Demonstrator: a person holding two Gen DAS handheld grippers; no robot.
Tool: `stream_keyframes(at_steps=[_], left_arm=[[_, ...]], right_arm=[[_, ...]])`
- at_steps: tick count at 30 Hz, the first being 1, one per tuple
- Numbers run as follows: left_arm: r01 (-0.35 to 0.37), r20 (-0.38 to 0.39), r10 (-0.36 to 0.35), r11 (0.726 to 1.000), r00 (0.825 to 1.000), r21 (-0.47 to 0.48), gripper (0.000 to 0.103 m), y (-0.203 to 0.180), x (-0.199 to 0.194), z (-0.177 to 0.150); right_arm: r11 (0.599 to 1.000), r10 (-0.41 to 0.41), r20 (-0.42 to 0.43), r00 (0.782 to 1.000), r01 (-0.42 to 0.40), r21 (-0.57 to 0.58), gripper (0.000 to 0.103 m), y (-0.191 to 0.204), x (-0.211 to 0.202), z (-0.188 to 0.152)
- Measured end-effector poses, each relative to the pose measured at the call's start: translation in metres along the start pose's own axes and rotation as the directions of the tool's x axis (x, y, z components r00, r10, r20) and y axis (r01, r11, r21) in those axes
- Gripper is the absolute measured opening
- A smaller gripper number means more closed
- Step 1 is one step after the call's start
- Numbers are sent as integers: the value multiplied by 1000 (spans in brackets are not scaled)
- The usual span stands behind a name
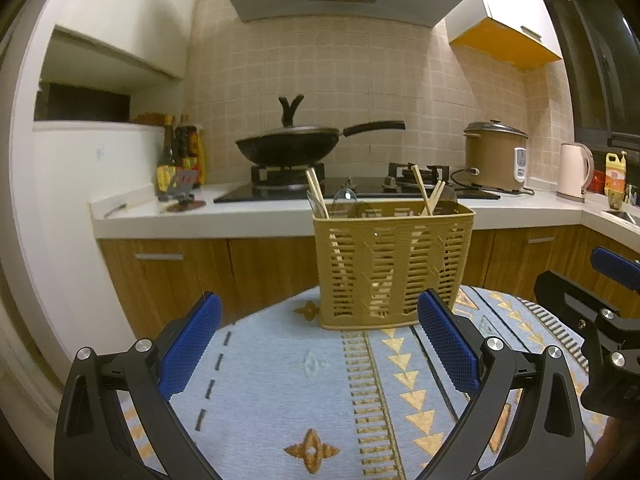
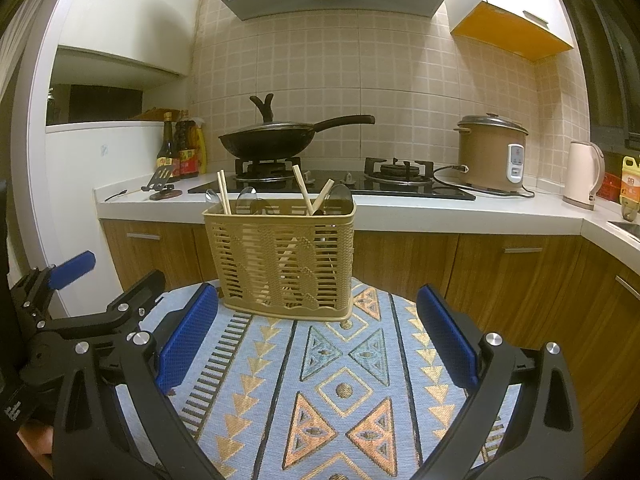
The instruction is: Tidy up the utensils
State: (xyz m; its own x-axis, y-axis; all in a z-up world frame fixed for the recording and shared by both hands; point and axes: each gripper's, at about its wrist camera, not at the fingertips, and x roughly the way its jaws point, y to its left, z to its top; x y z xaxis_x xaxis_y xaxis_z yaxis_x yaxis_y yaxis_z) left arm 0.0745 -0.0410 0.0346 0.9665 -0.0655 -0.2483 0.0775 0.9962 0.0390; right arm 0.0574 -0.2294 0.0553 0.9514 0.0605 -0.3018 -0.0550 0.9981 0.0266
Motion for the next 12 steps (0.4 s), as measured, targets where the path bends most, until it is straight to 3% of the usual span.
stream_keyframes(at_steps=[3, 8, 12], left_arm=[[-14, 20, 14, 1000, 1000, 16, 95, -2, -3, 0], [17, -27, -17, 1000, 999, -6, 96, 1, 3, 1], [-2, -17, 2, 1000, 1000, -19, 96, 4, 2, 1]], right_arm=[[1000, -1, 1, 1000, 1, -1, 95, 0, 0, 0], [1000, 1, -1, 1000, -1, -3, 95, -1, 1, 0], [1000, 2, -2, 1000, -2, -4, 95, 0, 2, 0]])
